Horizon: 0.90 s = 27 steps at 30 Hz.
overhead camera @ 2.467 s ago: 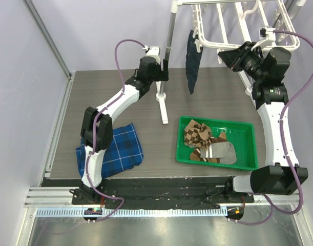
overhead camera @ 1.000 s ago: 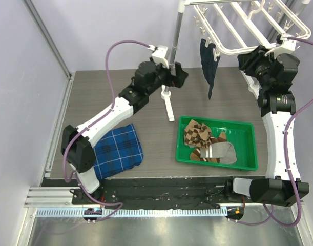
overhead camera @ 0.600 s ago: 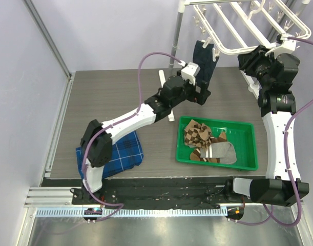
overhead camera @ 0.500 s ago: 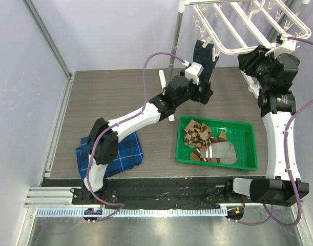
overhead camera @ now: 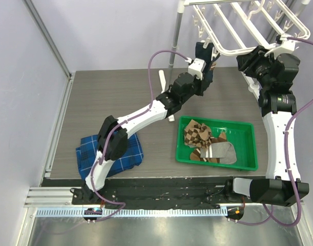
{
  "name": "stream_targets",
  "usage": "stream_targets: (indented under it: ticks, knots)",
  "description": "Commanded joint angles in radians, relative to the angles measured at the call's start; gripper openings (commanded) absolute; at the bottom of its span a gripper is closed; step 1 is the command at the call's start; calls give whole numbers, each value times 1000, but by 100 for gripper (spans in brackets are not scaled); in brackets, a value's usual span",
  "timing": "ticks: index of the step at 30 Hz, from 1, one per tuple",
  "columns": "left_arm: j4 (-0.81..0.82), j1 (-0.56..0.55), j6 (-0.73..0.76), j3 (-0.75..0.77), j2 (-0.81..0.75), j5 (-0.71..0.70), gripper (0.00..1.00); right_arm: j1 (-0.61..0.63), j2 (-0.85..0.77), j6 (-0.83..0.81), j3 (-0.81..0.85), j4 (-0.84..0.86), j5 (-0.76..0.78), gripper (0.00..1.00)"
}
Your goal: Remove the socks clipped to the hanger
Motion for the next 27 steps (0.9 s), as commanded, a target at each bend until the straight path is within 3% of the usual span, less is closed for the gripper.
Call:
stream_targets:
  ticks: [1,7,12,23,27]
  knots:
    - [60,-10,-4,-63,-128,28,3,-6,-18,10,78,-27,-39,50]
    - [0,-11,-13,-110,-205,138,0,-6,10,28,228,-213,-24,56]
    - [5,-11,-15,-163,-260,145,0,-6,50,56,365,-383,-36,63]
    - [45,-41,-33,-232,-306,220,0,39,34,162,388,-317,-145,58]
    - [83,-44,-58,-268,-326,263,0,129,51,142,388,-320,-133,57]
